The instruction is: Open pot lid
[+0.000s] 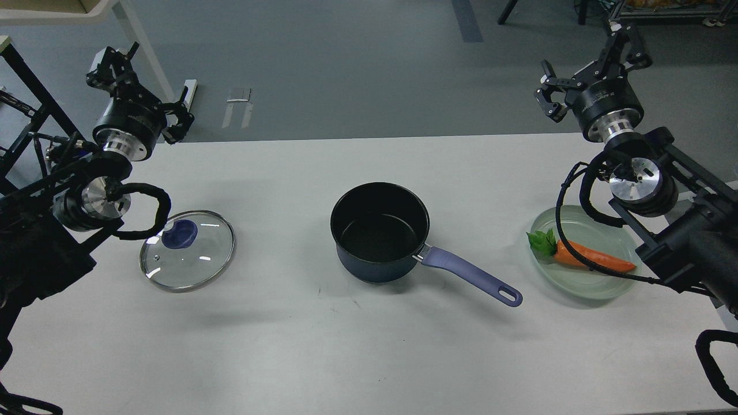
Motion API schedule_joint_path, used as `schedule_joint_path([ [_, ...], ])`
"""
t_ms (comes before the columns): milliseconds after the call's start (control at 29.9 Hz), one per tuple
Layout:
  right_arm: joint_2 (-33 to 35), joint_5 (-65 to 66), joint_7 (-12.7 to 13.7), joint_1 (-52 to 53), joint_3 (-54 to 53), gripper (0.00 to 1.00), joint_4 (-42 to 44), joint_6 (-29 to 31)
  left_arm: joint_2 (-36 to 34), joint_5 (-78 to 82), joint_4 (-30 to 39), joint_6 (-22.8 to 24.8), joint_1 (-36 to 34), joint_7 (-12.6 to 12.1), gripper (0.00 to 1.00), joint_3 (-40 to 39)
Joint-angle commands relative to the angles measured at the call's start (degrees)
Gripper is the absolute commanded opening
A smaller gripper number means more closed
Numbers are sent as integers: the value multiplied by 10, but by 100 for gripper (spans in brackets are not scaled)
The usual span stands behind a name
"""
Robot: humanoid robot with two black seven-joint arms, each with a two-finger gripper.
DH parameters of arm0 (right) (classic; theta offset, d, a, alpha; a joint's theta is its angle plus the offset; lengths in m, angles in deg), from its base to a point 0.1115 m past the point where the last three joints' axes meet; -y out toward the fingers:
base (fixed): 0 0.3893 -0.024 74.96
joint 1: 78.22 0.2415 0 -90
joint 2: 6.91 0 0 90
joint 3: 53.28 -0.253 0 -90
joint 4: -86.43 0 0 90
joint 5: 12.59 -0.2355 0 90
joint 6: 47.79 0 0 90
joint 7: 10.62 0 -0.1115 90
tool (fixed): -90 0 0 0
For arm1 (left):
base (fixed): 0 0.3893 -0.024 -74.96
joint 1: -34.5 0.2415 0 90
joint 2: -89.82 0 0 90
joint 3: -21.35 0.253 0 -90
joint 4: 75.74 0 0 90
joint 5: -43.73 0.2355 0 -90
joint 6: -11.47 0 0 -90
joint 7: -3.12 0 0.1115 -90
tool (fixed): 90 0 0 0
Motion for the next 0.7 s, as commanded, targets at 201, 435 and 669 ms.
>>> schedule_joint_path([
  [201, -35, -2, 0, -32, -42, 100, 1, 4, 26, 0, -34, 17, 36, 0, 99, -4],
  [435, -29, -1, -1, -33, -40, 100, -2, 4, 18, 1, -33, 17, 36, 0, 99, -5],
  [669, -27, -1, -1, -33, -39, 100, -3, 16, 18, 1, -26, 16, 35, 0, 99, -9],
])
